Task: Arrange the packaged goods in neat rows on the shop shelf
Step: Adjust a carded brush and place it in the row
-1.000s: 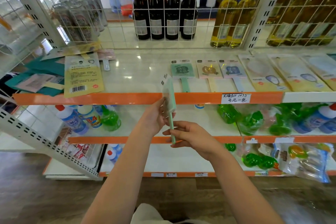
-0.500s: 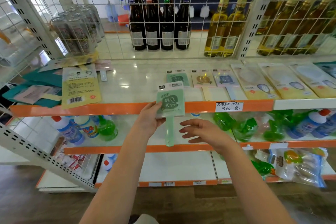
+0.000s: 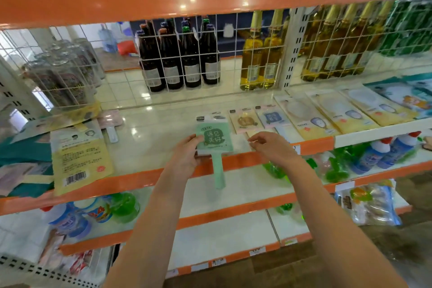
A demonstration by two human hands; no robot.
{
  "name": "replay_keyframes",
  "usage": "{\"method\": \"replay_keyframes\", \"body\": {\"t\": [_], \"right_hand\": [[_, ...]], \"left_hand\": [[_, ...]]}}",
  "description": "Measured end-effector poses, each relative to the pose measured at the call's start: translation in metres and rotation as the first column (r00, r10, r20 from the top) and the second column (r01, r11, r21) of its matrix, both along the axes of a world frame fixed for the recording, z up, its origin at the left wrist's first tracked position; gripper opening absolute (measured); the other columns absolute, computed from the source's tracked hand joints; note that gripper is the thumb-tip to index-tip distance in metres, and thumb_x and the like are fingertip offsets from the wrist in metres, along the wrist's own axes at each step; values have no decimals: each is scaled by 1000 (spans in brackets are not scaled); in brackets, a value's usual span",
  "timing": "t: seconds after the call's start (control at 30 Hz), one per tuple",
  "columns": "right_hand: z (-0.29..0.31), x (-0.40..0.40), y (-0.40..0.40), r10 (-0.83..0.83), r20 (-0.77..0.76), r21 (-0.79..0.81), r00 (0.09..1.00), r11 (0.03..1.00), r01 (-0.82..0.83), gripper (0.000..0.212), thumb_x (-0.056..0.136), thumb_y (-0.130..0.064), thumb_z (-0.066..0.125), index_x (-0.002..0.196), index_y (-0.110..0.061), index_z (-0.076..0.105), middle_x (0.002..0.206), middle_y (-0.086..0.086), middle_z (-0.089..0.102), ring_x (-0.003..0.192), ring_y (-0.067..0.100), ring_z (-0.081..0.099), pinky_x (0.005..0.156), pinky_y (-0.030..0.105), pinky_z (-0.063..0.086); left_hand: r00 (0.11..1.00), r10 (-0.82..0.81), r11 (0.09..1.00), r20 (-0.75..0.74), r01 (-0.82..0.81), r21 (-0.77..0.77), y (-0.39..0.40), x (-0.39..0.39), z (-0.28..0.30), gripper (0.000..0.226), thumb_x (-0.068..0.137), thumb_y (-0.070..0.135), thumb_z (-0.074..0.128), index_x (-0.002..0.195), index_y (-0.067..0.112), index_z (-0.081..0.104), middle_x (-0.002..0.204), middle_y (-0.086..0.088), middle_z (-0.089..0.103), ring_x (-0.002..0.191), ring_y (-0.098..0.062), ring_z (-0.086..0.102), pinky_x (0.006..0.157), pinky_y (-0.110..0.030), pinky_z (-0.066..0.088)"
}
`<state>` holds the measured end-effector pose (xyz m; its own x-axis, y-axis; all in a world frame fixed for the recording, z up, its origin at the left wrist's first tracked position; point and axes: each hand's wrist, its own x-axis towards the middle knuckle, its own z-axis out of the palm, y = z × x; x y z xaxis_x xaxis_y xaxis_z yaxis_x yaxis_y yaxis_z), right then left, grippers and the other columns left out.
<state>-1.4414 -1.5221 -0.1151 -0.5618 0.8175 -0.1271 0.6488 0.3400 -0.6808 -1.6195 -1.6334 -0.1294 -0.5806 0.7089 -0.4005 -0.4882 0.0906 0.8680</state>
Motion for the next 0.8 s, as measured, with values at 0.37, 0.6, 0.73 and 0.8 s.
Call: {"method": "replay_keyframes", "body": {"t": [0.37, 0.6, 0.73, 0.8], "right_hand": [[2, -20, 4, -65, 61, 61, 996, 996, 61, 30, 96, -27, 50, 118, -13, 63, 120, 4, 63, 111, 19, 56, 85, 24, 40], [12, -19, 24, -68, 38, 46, 997, 997, 66, 29, 97, -20, 48, 120, -11, 62, 120, 6, 62, 104, 20, 55, 78, 22, 36], [19, -12, 45, -51, 48, 66, 998, 997, 48, 30, 98, -22, 47, 122, -12, 61, 118, 6, 62, 100, 17, 53, 77, 21, 33], [18, -6, 57, -32, 53, 65, 998, 998, 29, 30, 97, -22, 48, 120, -12, 63, 117, 7, 62, 100, 19, 54, 76, 22, 33]], "left_hand": [[998, -51, 998, 42, 52, -34, 24, -37, 2, 29, 98, 7, 46, 126, 1, 48, 90, -12, 63, 77, -23, 63, 67, -39, 51], [994, -89, 996, 59, 90, -20, 45, -30, 4, 25, 98, 8, 47, 122, 1, 52, 95, -13, 66, 82, -25, 66, 60, -37, 54], [996, -81, 996, 38, 82, -30, 62, -21, 4, 26, 98, 8, 46, 123, 2, 51, 97, -13, 66, 84, -24, 66, 63, -37, 54], [997, -67, 997, 43, 69, -32, 71, -15, 5, 24, 99, 8, 46, 121, 2, 52, 98, -13, 66, 85, -23, 66, 61, -35, 54]]}}
